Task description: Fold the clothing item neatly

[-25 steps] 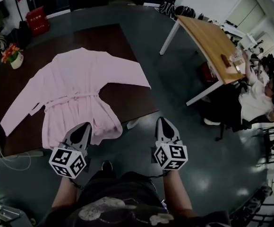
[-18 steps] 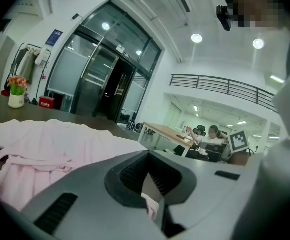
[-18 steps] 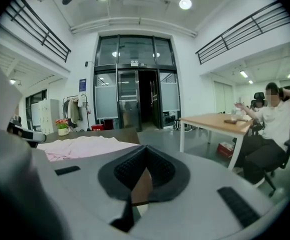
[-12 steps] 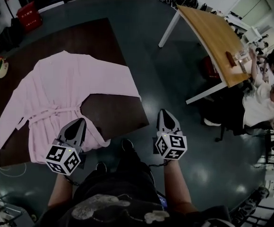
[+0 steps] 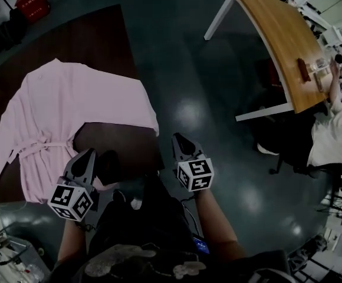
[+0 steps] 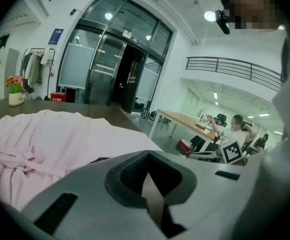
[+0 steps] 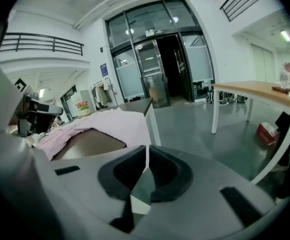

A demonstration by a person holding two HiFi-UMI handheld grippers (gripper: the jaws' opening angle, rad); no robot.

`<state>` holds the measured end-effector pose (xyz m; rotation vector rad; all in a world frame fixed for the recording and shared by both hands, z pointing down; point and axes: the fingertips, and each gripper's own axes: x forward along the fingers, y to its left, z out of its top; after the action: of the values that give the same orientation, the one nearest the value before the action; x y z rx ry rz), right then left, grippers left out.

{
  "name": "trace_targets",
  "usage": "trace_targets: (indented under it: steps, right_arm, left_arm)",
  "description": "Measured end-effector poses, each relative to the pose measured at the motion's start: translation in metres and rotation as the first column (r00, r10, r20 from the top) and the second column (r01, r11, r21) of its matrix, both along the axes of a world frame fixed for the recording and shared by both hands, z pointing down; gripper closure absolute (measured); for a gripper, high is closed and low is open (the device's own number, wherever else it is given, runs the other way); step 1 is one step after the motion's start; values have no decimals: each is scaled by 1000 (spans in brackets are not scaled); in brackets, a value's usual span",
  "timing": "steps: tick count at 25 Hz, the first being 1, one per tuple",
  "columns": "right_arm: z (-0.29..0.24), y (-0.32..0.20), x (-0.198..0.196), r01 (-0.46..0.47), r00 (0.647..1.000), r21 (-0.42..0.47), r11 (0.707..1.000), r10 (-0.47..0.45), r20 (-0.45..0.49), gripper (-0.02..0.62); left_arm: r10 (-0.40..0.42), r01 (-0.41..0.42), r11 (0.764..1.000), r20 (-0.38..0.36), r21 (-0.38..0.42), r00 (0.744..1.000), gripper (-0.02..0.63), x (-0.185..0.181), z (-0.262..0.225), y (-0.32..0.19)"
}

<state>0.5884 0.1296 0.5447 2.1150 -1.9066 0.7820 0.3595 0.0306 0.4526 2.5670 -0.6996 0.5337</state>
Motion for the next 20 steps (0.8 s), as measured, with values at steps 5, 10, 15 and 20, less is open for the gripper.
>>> trace_targets:
  steps: [5,10,15,20]
  right_arm:
    - [52,-9,-22,145,985,-61,988,-138,103,547]
    - [83,-24,-34,251,959,-65,966,-239,155,503]
    - [103,-35,-35,313,945,-91,945,-300,132,495]
    - [108,-33,-21,308,950,-107,945,-301,79,551]
  left_arm:
    - [-18,20,999,65,-37,998,596,14,18,4]
    - [-35,42,997,116,-63,993,595,23,26,13]
    - [-66,79,993,152,-88,986,595,25,40,11]
    - [-59,67,997,180,-36,982,596,39,40,7]
